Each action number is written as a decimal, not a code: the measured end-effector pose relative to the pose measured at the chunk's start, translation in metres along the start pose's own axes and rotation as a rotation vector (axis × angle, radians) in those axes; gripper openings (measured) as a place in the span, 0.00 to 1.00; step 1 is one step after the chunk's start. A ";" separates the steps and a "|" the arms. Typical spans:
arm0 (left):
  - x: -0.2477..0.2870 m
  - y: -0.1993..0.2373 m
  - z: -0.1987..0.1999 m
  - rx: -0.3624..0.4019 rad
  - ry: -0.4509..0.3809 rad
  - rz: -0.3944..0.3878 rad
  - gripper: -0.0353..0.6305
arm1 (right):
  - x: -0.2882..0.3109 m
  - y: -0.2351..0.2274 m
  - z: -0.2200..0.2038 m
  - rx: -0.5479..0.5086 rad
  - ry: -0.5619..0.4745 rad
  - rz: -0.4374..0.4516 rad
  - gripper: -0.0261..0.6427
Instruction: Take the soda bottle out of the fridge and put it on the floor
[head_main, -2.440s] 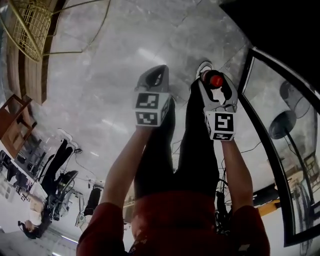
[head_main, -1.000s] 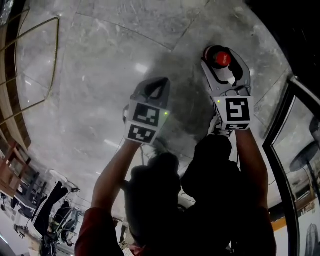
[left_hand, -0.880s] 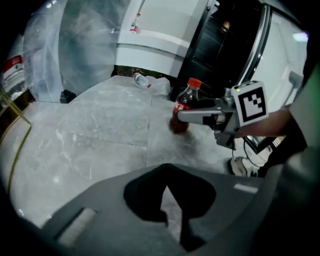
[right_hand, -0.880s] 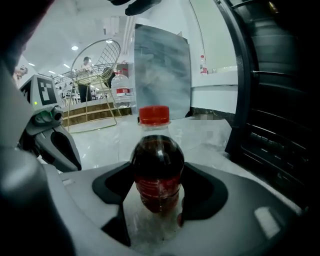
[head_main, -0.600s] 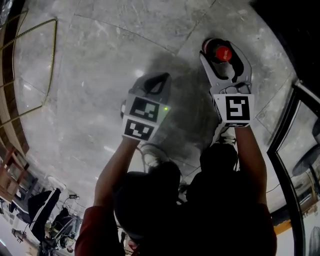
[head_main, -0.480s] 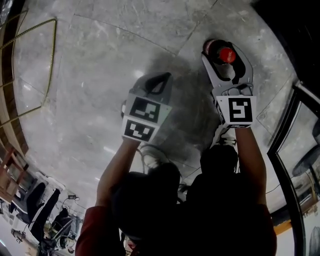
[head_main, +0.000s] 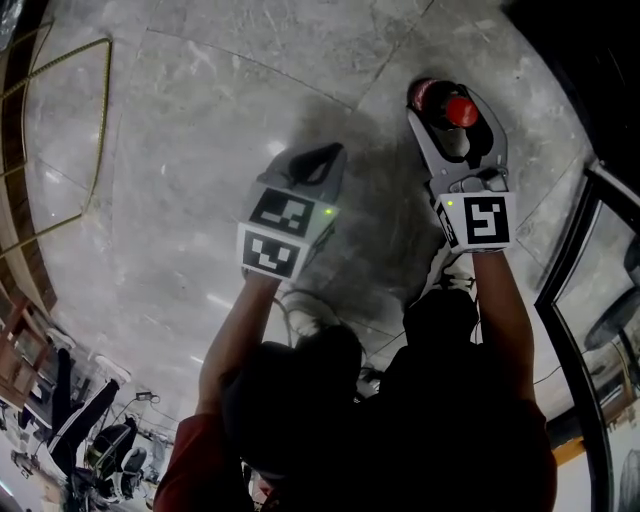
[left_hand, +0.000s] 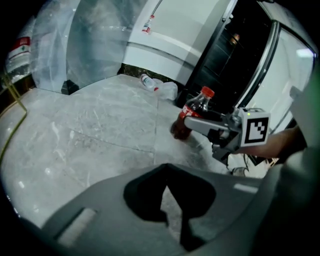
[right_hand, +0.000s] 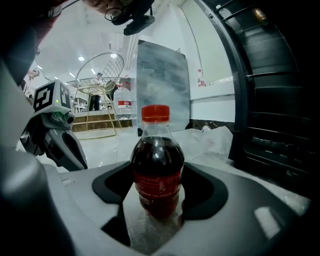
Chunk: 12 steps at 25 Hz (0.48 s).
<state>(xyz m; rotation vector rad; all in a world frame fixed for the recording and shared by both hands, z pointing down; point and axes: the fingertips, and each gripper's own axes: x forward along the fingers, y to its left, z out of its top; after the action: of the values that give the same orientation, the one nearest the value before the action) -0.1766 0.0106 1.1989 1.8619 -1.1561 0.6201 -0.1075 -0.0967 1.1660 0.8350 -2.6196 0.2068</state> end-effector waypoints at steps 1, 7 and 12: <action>0.000 0.001 0.001 -0.002 -0.003 -0.002 0.05 | 0.000 0.000 0.000 0.000 -0.002 0.002 0.48; 0.003 0.000 -0.001 0.004 0.007 -0.005 0.06 | 0.001 0.000 0.000 0.002 -0.012 0.009 0.48; 0.007 -0.002 0.001 0.004 0.005 -0.002 0.06 | 0.001 -0.001 0.000 0.008 -0.017 0.007 0.48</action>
<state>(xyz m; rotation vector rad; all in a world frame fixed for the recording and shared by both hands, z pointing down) -0.1719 0.0066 1.2029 1.8641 -1.1502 0.6259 -0.1081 -0.0981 1.1666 0.8332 -2.6399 0.2126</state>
